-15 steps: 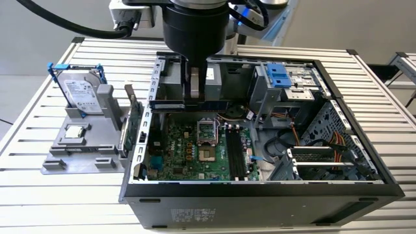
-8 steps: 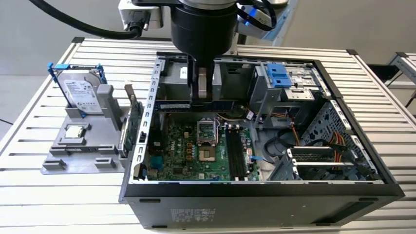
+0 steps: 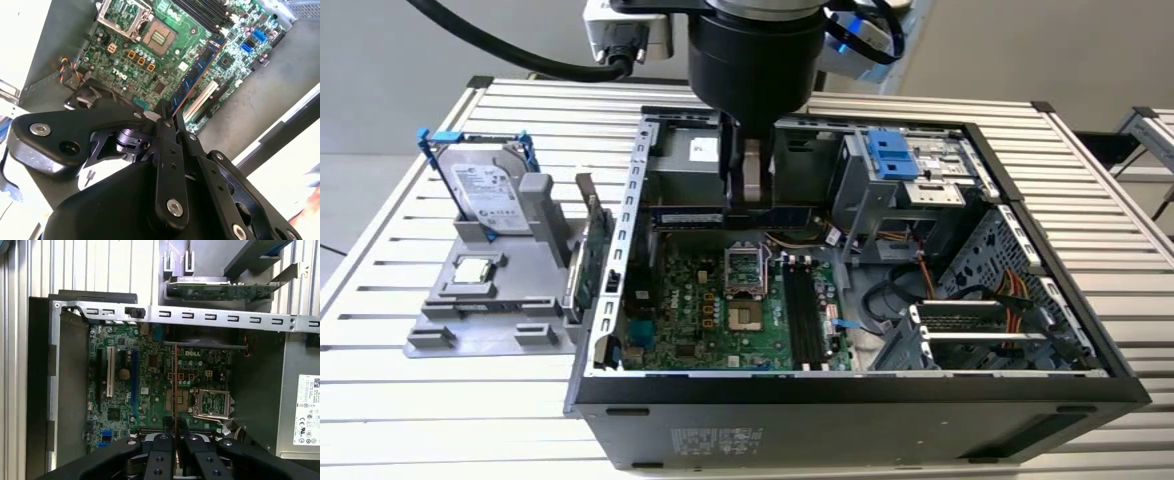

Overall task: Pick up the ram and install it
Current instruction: 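Pick up the ram and move it above insertion slot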

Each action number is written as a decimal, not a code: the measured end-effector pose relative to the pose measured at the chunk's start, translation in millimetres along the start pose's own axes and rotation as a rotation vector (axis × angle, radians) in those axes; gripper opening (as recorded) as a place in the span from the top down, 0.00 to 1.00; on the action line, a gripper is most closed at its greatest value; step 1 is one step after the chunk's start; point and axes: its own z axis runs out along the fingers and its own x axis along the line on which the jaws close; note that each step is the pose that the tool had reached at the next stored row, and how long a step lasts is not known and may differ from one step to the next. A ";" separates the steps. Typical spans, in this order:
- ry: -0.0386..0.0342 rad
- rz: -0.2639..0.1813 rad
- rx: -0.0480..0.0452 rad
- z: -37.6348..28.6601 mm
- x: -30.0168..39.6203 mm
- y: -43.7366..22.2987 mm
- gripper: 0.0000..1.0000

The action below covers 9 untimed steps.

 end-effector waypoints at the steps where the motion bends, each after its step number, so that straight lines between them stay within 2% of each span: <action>1: 0.0000 0.000 -0.0001 0.0 0.0 -1.2 1.00; 9: -0.0001 0.000 0.0000 -0.2 0.3 -11.4 1.00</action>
